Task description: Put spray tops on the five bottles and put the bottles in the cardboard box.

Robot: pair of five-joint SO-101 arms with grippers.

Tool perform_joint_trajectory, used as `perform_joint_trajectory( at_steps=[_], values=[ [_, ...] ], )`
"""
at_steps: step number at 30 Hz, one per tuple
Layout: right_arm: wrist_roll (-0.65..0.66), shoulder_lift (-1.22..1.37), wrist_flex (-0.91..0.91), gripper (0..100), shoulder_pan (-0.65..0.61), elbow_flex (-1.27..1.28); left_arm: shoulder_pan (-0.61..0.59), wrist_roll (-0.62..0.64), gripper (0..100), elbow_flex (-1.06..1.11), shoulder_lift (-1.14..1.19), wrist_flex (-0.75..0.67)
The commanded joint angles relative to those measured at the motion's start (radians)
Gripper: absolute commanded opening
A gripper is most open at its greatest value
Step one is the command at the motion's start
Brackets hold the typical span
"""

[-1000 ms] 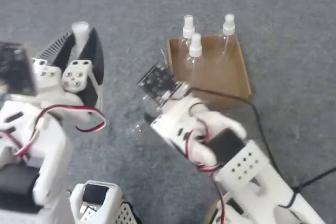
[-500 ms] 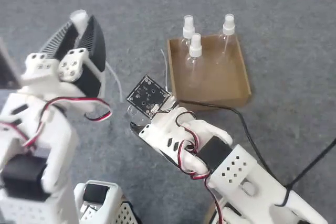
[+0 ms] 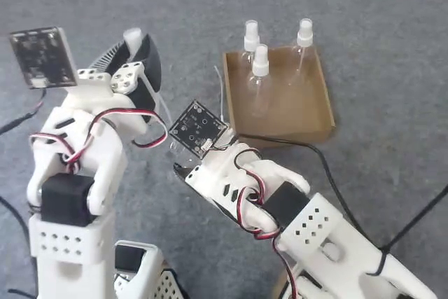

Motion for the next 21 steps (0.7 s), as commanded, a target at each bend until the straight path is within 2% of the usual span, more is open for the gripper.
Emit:
perform_joint_trajectory(
  at_steps=[1, 6, 11, 17, 21],
  values=[
    [-0.012, -0.048, -0.035, 0.7, -0.001, -0.005, 0.002, 0.011, 1, 0.01, -0.017, -0.021],
    [-0.025, -0.048, -0.188, 0.6, 0.001, 0.066, 0.003, 0.009, 1, 0.01, -0.017, 0.023],
    [-0.161, -0.048, -0.351, 0.6, 0.001, 0.135, 0.002, 0.0, 1, 0.016, -0.017, 0.094],
    [-0.255, -0.048, -0.39, 0.6, 0.002, 0.15, 0.048, -0.155, 1, 0.018, -0.017, 0.146],
    [-0.249, -0.048, -0.383, 0.6, 0.002, 0.166, 0.081, -0.181, 1, 0.015, -0.017, 0.195]
  ],
)
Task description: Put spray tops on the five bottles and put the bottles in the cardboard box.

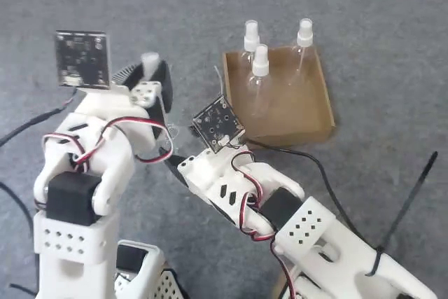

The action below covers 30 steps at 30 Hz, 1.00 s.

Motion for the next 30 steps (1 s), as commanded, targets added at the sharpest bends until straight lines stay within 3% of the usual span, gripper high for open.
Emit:
perform_joint_trajectory(
  at_steps=[1, 9, 17, 23, 30],
  values=[
    [-0.014, -0.048, -0.022, 0.6, 0.002, 0.023, 0.023, -0.032, 1, -0.007, -0.017, 0.044],
    [-0.023, -0.05, -0.104, 0.6, 0.016, 0.086, 0.025, -0.087, 1, -0.008, -0.017, 0.055],
    [-0.023, -0.05, -0.361, 0.6, 0.056, 0.198, 0.018, -0.089, 15, -0.008, -0.017, 0.048],
    [-0.023, -0.05, -0.372, 0.6, 0.056, 0.212, 0.014, -0.092, 14, -0.048, -0.015, 0.037],
    [-0.023, -0.05, -0.364, 0.6, 0.058, 0.215, -0.123, -0.16, 10, 0.019, 0.003, -0.035]
  ],
)
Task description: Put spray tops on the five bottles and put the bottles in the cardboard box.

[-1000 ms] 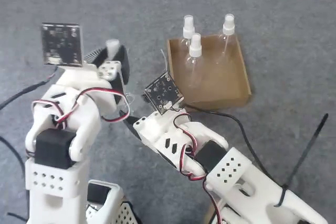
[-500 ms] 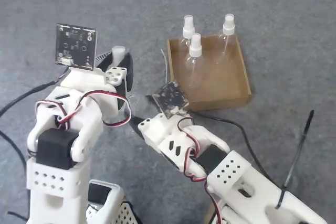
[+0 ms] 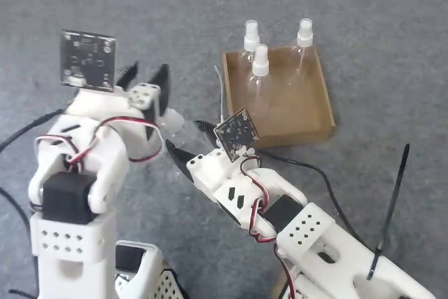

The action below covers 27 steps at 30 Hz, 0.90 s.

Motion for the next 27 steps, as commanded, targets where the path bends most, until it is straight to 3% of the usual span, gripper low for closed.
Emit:
perform_joint_trajectory(
  at_steps=[1, 15, 19, 27],
  values=[
    [-0.009, -0.039, -0.024, 0.6, 0.01, -0.003, -0.052, -0.04, 9, 0.05, 0.006, -0.046],
    [-0.008, -0.039, -0.021, 0.6, 0.01, -0.003, 0.152, -0.063, 7, 0.219, 0.006, -0.091],
    [-0.008, -0.039, -0.021, 0.6, 0.012, -0.003, 0.109, -0.064, 7, 0.151, -0.003, -0.081],
    [-0.006, -0.039, -0.021, 0.6, 0.013, 0.008, -0.046, -0.055, 8, -0.07, -0.005, 0.066]
  ],
)
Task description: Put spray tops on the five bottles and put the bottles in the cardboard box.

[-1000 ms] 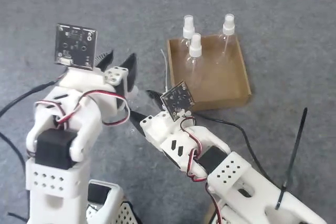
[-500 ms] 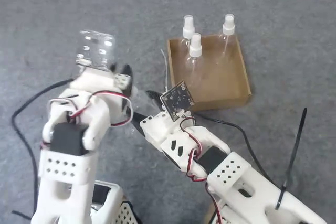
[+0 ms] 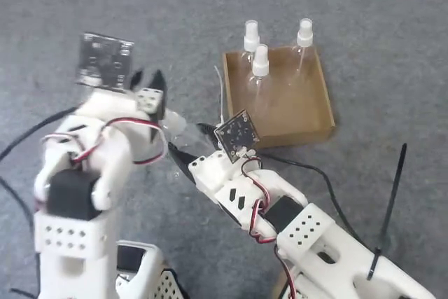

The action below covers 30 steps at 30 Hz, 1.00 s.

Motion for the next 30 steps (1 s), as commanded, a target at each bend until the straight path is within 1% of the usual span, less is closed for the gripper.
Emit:
perform_joint_trajectory(
  at_steps=[1, 3, 7, 10, 13, 16, 20, 26, 30],
  values=[
    [-0.006, -0.038, -0.019, 0.6, 0.01, -0.015, -0.055, 0.006, 8, -0.101, -0.005, 0.052],
    [-0.006, -0.038, -0.019, 0.6, 0.01, -0.015, -0.052, 0.015, 8, -0.074, -0.005, 0.049],
    [-0.006, -0.038, -0.019, 0.6, 0.012, -0.015, -0.061, 0.081, 8, -0.019, -0.005, 0.04],
    [-0.006, -0.038, -0.015, 0.6, 0.013, -0.015, -0.063, 0.083, 8, 0.031, -0.031, 0.06],
    [-0.006, -0.038, 0.005, 0.6, 0.013, -0.02, -0.061, 0.08, 8, 0.11, -0.077, 0.051],
    [-0.006, -0.038, 0.008, 0.6, 0.01, -0.018, -0.061, 0.041, 8, 0.217, -0.11, -0.048],
    [-0.006, -0.038, 0.01, 0.6, 0.008, -0.017, -0.049, 0.032, 8, 0.318, -0.121, -0.149],
    [-0.006, -0.038, 0.01, 0.6, 0.008, -0.017, 0.028, 0.032, 8, 0.298, -0.121, -0.158],
    [-0.005, -0.038, 0.01, 0.6, 0.01, -0.017, 0.032, 0.008, 8, 0.251, -0.114, -0.155]
  ],
)
